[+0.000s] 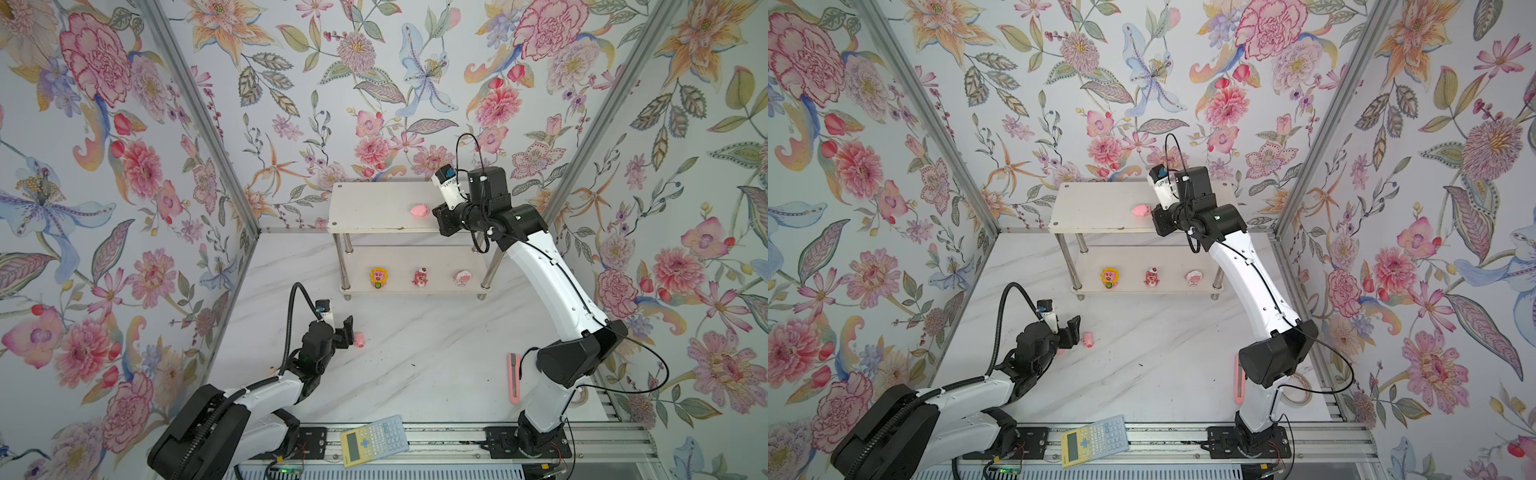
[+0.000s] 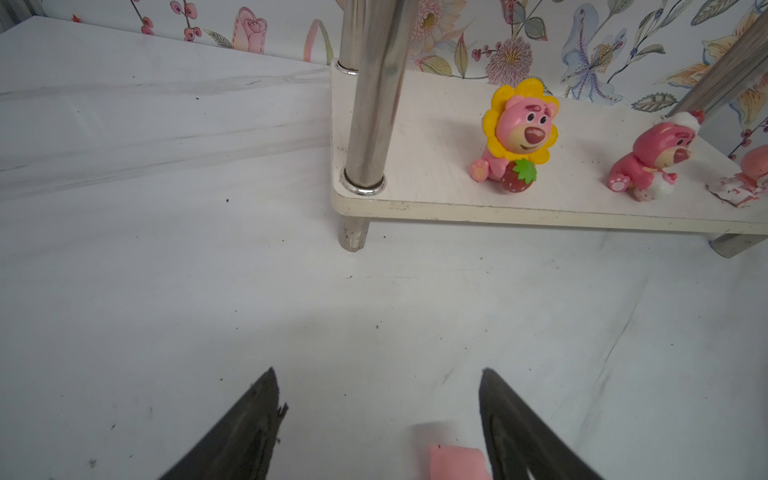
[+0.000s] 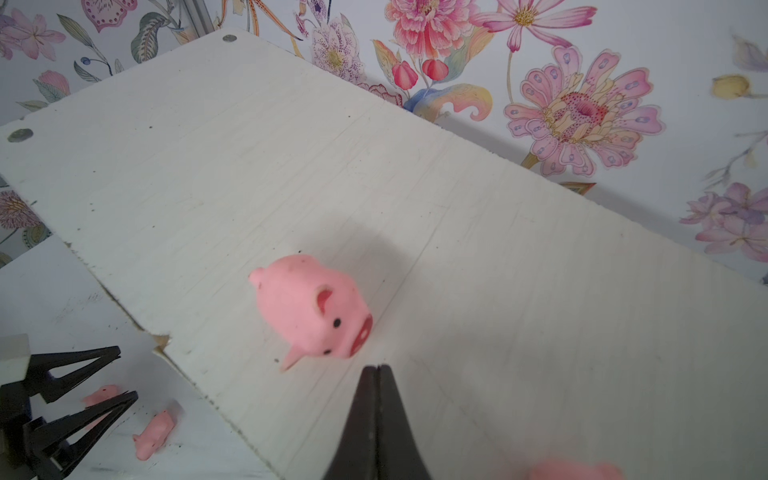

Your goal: Place and organize the plastic toys onto the shelf

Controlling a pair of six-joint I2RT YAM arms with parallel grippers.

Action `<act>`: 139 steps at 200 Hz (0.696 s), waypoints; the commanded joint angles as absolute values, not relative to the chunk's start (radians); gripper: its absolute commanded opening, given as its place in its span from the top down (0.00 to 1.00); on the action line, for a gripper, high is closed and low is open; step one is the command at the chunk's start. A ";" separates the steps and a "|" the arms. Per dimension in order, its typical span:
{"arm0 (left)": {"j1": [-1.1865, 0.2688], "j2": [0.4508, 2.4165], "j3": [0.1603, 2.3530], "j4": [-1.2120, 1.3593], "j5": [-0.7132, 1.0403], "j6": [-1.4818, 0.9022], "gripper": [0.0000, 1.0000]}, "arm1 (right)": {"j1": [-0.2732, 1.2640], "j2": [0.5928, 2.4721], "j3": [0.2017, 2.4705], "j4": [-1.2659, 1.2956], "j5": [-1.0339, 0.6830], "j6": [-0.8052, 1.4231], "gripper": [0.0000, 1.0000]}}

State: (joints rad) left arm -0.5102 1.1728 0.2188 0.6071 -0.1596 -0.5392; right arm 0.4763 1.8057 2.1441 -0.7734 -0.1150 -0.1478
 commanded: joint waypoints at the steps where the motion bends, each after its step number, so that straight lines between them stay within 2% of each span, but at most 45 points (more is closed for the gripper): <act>1: -0.496 1.178 0.233 0.611 -0.140 -0.548 0.24 | 0.475 1.755 2.141 -0.779 -0.133 -0.127 0.99; 28: -0.498 1.178 0.231 0.613 -0.140 -0.549 0.24 | 0.485 1.766 2.156 -0.776 -0.185 -0.148 0.81; 36: -0.499 1.179 0.230 0.612 -0.140 -0.550 0.23 | 0.491 1.773 2.167 -0.777 -0.185 -0.152 0.80; 46: -0.498 1.178 0.229 0.612 -0.141 -0.549 0.24 | 0.497 1.782 2.180 -0.776 -0.191 -0.154 0.84; 64: -0.500 1.172 0.225 0.611 -0.146 -0.551 0.24 | 0.507 1.787 2.183 -0.777 -0.205 -0.156 1.00; 139: -0.498 1.175 0.219 0.618 -0.147 -0.551 0.23 | 0.551 1.840 2.220 -0.778 -0.155 -0.167 1.00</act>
State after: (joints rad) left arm -0.5095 1.1725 0.2188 0.6071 -0.1562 -0.5396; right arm 0.5537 1.7985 2.1735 -0.7738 -0.1822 -0.1680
